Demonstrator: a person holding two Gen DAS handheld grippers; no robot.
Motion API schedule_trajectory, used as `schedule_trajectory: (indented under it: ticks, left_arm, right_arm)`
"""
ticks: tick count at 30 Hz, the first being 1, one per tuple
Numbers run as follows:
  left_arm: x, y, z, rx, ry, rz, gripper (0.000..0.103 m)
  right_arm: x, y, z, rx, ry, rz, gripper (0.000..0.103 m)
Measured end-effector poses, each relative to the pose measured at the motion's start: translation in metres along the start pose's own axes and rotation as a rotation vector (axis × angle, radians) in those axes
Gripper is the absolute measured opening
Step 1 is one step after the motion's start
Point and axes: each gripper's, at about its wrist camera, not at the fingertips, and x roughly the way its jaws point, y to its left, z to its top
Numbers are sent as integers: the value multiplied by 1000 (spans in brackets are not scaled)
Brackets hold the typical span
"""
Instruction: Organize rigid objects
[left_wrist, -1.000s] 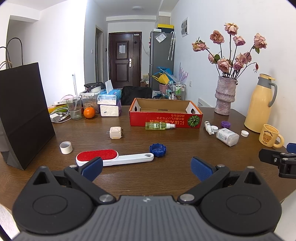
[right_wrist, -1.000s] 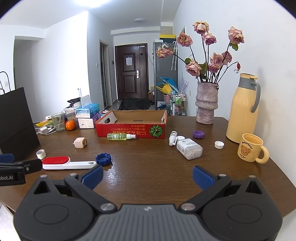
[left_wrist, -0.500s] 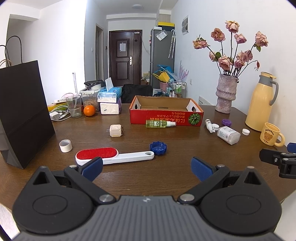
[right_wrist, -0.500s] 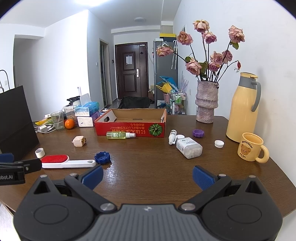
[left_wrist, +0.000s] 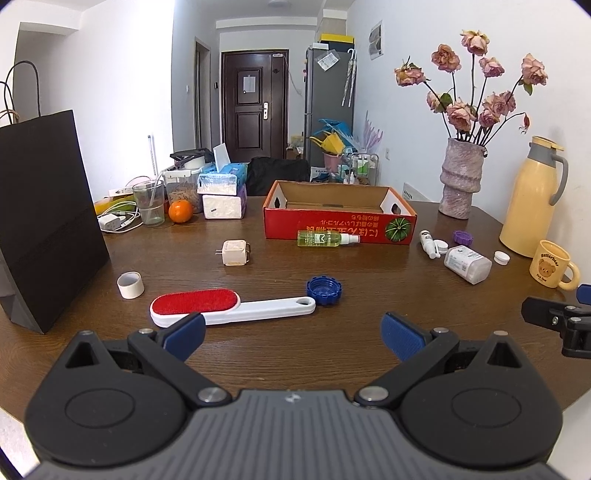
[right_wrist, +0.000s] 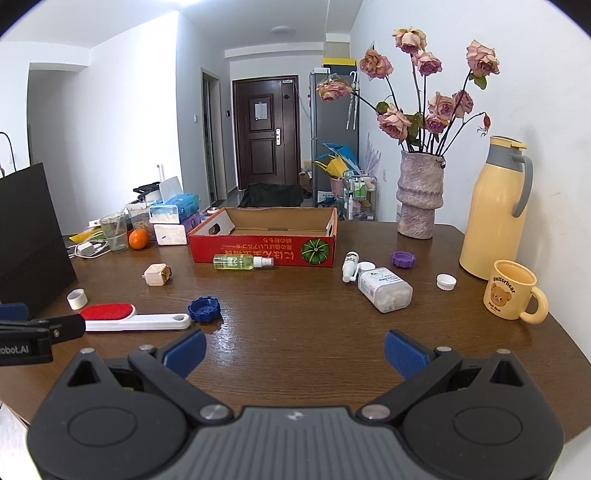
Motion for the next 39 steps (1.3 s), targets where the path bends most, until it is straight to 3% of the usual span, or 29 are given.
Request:
schedule_trajectory:
  ticks: [39]
  left_arm:
    - [94,32,9,-52,146,44,103]
  right_arm:
    - [100,31,16,-44,130,73,103]
